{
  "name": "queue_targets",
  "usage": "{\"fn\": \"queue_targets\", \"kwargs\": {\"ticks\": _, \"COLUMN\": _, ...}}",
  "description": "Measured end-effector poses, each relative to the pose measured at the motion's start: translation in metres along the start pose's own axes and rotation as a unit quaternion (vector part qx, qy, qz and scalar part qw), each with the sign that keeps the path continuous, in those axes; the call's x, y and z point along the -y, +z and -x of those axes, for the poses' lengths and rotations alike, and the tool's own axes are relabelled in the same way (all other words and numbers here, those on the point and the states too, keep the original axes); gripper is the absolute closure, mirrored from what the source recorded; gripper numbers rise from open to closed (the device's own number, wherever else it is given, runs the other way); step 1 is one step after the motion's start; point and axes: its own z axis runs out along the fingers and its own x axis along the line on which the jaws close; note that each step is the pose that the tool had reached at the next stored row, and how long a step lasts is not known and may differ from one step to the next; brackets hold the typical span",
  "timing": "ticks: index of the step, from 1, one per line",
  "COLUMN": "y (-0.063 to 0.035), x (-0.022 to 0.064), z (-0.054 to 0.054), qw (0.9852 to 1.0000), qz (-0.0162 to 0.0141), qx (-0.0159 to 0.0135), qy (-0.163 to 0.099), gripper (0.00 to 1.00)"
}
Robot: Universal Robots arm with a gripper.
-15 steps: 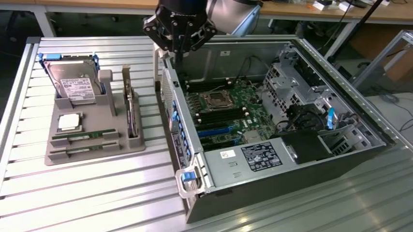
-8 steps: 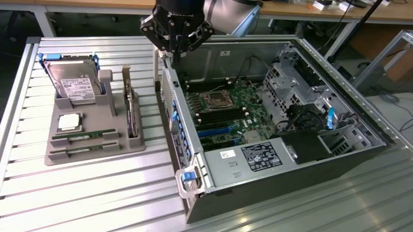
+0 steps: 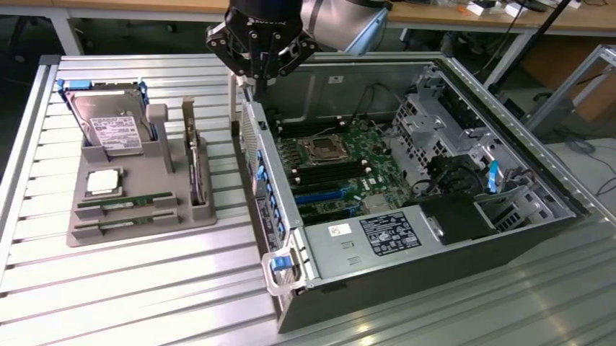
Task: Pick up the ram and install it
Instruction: 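Reach for the ram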
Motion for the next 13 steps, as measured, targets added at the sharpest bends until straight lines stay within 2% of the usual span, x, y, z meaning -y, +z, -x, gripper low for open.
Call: {"fn": "queue_targets", "kwargs": {"ticks": 13, "y": -0.0001, "x": 0.0002, "z": -0.0028, "qw": 1.0, "qz": 0.0, "qx": 0.0, "qy": 0.0, "gripper": 0.9}}
